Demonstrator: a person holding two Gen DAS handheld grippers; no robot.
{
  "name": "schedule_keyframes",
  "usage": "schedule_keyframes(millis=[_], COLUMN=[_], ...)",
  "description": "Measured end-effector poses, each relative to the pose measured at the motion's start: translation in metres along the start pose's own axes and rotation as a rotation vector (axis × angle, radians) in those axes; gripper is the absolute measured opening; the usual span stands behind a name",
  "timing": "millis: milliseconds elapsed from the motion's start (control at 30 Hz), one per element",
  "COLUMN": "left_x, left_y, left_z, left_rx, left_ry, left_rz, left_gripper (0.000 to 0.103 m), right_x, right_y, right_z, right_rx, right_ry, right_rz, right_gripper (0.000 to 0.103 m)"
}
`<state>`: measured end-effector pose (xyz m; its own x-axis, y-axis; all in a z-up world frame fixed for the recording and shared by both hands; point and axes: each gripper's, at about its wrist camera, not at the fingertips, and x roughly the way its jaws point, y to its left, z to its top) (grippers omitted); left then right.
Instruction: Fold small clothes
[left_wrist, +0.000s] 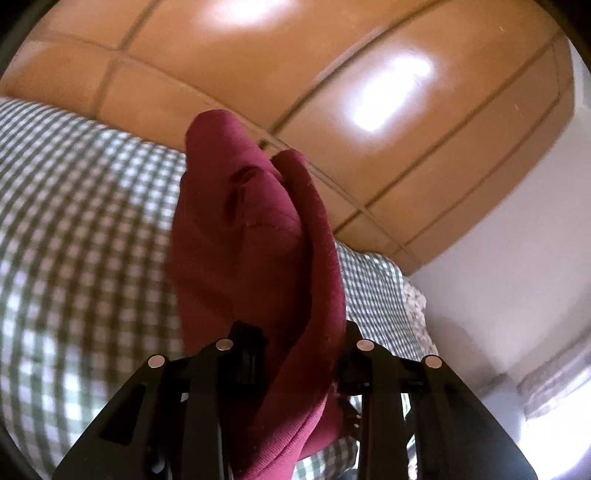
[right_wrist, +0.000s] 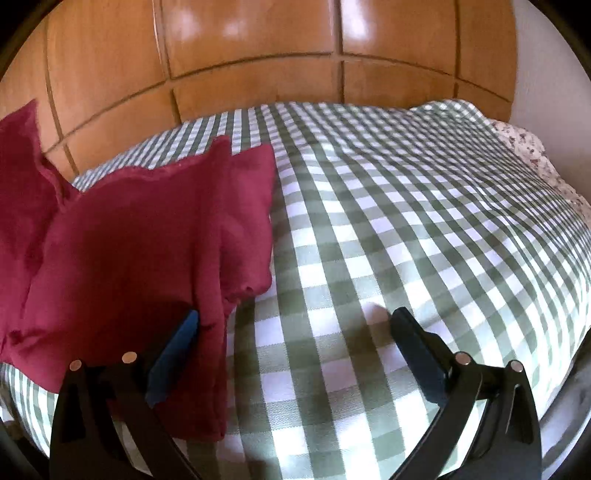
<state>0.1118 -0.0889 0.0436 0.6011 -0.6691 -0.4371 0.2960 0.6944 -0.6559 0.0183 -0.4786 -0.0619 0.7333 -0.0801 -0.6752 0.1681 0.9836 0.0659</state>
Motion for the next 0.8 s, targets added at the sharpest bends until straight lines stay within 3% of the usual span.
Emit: schedule_keyframes(millis=[433, 800], left_x=[0.093, 0.162], left_y=[-0.057, -0.086], left_z=[-0.036, -0.074], left_rx=[0.136, 0.287], left_ry=[0.148, 0.254], left_rz=[-0.003, 0.064], left_gripper=[0.027, 0.027], right_x=[-0.001, -0.001], right_y=[0.003, 0.003], right_z=[-0.005, -0.008], right_rx=[-0.007, -0.006], right_ry=[-0.045, -0.069], right_rz=[0.003, 0.006], right_gripper=[0.101, 0.101])
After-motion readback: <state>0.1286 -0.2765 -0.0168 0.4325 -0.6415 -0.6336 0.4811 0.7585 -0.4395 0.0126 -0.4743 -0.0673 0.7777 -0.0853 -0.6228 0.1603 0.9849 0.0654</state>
